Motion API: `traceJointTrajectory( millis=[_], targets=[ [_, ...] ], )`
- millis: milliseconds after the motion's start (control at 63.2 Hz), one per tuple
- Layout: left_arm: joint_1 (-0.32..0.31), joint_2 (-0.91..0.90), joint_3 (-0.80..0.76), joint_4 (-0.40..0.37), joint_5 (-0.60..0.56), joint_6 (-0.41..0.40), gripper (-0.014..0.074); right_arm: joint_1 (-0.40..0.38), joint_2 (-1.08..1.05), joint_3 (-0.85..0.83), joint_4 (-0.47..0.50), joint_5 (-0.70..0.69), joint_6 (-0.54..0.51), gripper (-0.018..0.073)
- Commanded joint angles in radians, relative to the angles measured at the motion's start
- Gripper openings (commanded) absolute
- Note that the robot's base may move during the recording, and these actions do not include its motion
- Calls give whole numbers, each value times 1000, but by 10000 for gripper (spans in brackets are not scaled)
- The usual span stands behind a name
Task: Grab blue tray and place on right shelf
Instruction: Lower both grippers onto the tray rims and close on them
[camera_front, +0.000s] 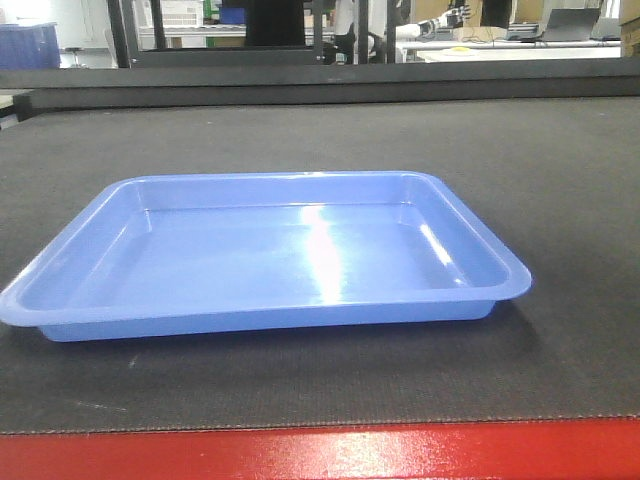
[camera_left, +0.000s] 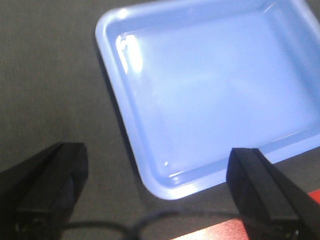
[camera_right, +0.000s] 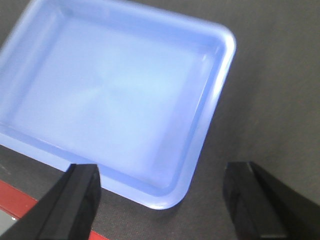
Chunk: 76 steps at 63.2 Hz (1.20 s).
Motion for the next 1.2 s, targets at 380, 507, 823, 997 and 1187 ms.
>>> traceJointTrajectory(
  millis=[380,507,823,997,1187],
  targets=[
    [0,359,-95,153,-49,-262,473,0,345,-146,-239,-53,257,594],
    [0,426,-95,153,-102,-293,473,0,407,-146,-239,-126,256,594],
    [0,538,-95,158,-134,-335,472,-1,511,-146,-241,-158,256,594],
    [0,564,-95,158,-153,-361,472,-1,556,-144,-241,-160,256,591],
    [4,576,-95,158,-183,-386,472,-1,573,-144,-241,-167,256,591]
  ],
)
